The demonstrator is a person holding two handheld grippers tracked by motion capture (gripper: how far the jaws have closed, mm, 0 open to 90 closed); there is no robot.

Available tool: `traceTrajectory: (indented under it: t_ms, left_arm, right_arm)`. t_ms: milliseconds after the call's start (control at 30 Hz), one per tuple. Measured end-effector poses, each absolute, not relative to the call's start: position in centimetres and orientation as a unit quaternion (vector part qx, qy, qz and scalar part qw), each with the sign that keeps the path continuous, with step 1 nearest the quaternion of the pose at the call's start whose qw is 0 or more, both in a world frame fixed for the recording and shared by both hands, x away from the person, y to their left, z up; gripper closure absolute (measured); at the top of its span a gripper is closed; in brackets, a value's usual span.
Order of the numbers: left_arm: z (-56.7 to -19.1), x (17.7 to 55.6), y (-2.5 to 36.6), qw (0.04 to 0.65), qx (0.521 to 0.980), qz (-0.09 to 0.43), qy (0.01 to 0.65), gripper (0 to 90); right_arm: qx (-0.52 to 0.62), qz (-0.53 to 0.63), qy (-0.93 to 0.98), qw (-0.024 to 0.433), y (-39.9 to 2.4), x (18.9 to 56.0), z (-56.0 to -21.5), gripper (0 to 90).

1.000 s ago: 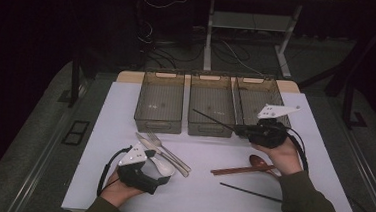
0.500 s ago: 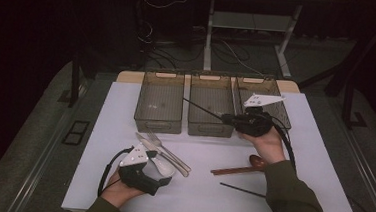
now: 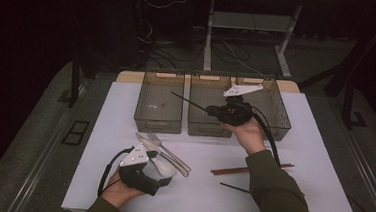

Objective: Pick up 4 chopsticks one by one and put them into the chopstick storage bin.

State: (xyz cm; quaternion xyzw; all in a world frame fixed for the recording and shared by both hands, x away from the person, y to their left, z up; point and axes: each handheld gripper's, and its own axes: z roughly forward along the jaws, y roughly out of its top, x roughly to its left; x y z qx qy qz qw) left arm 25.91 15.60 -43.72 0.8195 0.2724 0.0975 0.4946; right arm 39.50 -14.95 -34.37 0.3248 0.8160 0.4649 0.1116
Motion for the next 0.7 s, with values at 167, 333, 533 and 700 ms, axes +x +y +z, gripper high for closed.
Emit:
traceTrajectory:
  t_ms: [167,333,533,700]
  left_arm:
    - [-43.7,25.9,15.6,0.494,0.821,0.099,0.27,0.0]
    - [-43.7,25.8,15.5,0.494,0.82,0.098,0.27,0.0]
    - [-43.6,25.8,15.6,0.494,0.822,0.1,0.265,0.0]
    - [-43.6,25.8,15.6,0.497,0.819,0.098,0.268,0.0]
  right_arm:
    - [0.323,0.46,0.82,0.113,-13.5,40.2,-34.3,84.9]
    - [0.32,0.46,0.82,0.114,-11.9,41.0,-34.2,84.9]
    - [0.324,0.451,0.824,0.113,-9.8,42.2,-34.4,84.9]
    - [0.327,0.44,0.828,0.115,-8.4,43.1,-34.7,85.0]
